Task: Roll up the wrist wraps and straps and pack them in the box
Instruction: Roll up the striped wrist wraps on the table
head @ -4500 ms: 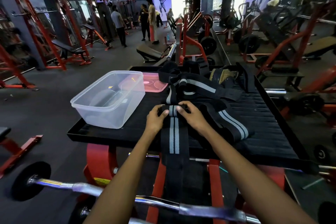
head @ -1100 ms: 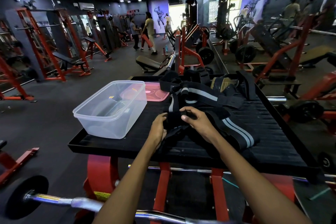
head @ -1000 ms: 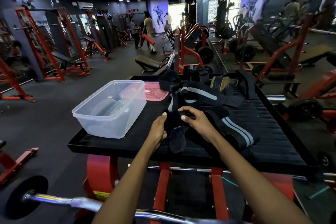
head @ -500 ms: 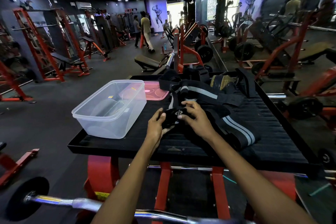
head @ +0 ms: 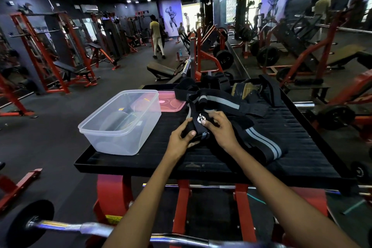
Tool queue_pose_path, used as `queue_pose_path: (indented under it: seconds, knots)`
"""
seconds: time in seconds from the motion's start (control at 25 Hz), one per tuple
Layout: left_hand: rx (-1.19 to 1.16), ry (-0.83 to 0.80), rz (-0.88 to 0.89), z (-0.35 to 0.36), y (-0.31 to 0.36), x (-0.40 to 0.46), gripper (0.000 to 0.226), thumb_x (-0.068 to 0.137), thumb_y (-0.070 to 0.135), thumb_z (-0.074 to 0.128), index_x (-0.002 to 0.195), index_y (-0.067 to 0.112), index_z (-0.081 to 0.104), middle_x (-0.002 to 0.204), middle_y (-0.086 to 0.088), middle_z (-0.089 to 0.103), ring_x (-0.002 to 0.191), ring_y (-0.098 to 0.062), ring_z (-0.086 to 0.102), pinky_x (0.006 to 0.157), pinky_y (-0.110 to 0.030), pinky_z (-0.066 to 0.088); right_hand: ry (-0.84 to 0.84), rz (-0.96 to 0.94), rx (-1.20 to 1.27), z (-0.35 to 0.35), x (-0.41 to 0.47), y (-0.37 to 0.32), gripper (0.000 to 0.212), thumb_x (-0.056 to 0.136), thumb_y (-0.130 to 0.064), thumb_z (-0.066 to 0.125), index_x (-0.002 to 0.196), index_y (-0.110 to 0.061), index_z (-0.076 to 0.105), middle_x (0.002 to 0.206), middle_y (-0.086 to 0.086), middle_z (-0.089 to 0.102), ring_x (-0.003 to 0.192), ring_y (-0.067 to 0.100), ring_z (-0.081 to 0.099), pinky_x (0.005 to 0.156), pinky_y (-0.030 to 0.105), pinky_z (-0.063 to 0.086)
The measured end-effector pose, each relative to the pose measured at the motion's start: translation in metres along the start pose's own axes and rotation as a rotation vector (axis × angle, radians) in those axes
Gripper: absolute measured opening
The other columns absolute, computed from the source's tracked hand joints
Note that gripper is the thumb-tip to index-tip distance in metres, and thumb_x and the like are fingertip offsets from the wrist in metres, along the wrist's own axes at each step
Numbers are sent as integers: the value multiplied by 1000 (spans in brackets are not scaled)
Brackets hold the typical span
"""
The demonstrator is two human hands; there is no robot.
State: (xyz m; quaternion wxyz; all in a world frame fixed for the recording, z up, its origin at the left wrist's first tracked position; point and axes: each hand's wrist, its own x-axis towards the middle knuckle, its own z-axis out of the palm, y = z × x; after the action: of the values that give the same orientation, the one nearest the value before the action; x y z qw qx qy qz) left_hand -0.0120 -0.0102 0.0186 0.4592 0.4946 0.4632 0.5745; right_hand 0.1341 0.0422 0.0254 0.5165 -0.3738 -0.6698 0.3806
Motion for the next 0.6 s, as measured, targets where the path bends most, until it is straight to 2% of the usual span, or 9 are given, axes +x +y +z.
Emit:
queue_pose_path:
  seconds: [0.12, 0.16, 0.24, 0.28, 0.36, 0.52, 0.6]
  knots:
    - [25, -10, 26, -1, 1, -1, 47, 91, 0, 55, 135, 13, 46, 138, -15, 48, 103, -20, 64, 84, -36, 57, -40, 34, 95, -2, -2, -5, 27, 85, -11, 65, 107, -27, 60, 113, 4, 54, 106, 13, 52, 94, 26, 43]
    - [37, -10, 30, -1, 1, -1, 47, 91, -1, 54, 135, 13, 45, 136, -15, 50, 104, -21, 64, 84, -36, 57, -57, 31, 91, -2, -3, -7, 30, 87, -12, 63, 108, -32, 58, 113, 2, 51, 108, 11, 50, 96, 23, 41]
    - [50, -5, 27, 0, 1, -1, 48, 91, -2, 53, 136, 12, 44, 133, -14, 52, 107, -26, 62, 83, -38, 57, -105, 10, 55, -3, -4, -7, 34, 90, -12, 59, 114, -35, 57, 115, 0, 49, 110, 1, 47, 95, 7, 35]
    - [49, -1, 24, 1, 1, -1, 49, 91, -3, 53, 136, 12, 44, 131, -14, 53, 108, -27, 61, 82, -38, 57, -120, 1, 18, -3, -4, -6, 31, 91, -12, 58, 115, -32, 59, 116, 2, 49, 109, -4, 46, 91, 0, 32]
    - [48, 10, 16, 2, 2, -2, 49, 90, -5, 53, 136, 12, 44, 125, -10, 55, 105, -25, 61, 80, -35, 58, -111, 17, -60, -2, -3, -4, 19, 92, -12, 55, 105, -21, 66, 115, 9, 53, 102, -5, 48, 86, -2, 32]
    - [121, -35, 14, 6, 2, -4, 47, 90, -8, 51, 128, 19, 50, 116, -4, 57, 103, -21, 61, 83, -40, 57, -59, 122, -111, -2, 0, -1, 17, 92, -13, 54, 92, -9, 71, 105, 13, 56, 95, 11, 53, 79, 6, 37]
    - [131, -49, 10, 5, 1, -4, 37, 92, -4, 50, 122, 18, 53, 120, -9, 54, 104, -24, 60, 82, -43, 57, -91, 156, -134, -3, 1, 1, 23, 94, -21, 53, 90, -7, 71, 100, 12, 60, 96, 17, 57, 85, 19, 43]
